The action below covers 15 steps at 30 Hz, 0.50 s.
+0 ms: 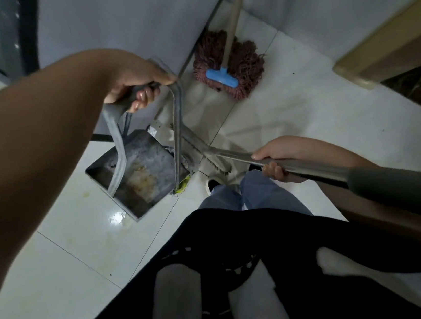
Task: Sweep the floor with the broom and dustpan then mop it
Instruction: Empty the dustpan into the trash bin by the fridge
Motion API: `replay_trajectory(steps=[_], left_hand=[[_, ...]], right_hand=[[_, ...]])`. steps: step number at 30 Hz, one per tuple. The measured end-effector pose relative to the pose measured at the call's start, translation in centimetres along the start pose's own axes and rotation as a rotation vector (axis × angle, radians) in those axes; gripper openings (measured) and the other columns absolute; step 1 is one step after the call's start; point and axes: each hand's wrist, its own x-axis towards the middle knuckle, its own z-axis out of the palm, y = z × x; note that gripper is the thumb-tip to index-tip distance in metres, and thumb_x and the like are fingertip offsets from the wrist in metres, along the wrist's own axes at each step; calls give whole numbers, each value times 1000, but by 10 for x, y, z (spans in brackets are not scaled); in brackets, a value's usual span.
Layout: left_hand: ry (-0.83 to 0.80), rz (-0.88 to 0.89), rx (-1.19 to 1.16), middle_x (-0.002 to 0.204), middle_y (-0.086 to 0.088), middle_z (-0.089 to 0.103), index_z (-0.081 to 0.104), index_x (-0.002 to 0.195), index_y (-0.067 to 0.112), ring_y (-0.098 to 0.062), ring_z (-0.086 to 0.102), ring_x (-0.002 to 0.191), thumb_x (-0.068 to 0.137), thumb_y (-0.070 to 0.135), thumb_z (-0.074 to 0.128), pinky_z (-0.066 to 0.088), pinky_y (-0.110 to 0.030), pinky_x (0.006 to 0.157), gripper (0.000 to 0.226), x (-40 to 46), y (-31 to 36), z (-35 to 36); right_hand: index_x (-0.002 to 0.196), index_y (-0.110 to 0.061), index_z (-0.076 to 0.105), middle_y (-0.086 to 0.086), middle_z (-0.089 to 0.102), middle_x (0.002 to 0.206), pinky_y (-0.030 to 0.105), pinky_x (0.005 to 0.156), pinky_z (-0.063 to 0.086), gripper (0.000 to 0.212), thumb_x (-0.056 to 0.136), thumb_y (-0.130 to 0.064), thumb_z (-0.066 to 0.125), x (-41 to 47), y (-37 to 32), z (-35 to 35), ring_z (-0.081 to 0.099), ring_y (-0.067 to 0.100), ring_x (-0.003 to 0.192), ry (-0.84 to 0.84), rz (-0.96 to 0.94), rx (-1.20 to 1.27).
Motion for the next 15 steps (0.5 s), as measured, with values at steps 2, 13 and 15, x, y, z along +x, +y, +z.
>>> replay_trajectory(steps=[2,13,15], left_hand=[[10,40,-35,37,7,35,42,65,15,-5,29,28,92,40,50,28,-9,33,38,-11,-3,-4],[-166,194,142,45,5,40,47,57,15,-9,34,37,65,54,59,33,-17,39,41,-51,-22,-7],[-218,221,210,48,3,42,47,58,14,-9,36,38,63,53,58,34,-20,44,41,-52,-13,1]], right_hand=[[79,-8,44,-1,36,30,8,21,26,29,102,-23,35,-6,0,-8,31,2,17,13,-10,34],[76,-9,42,-1,33,33,8,21,27,35,101,-32,38,-44,17,-55,30,4,17,27,-15,314],[72,-10,42,-1,32,31,8,21,27,38,101,-33,36,-52,25,-67,30,5,17,28,-37,369]])
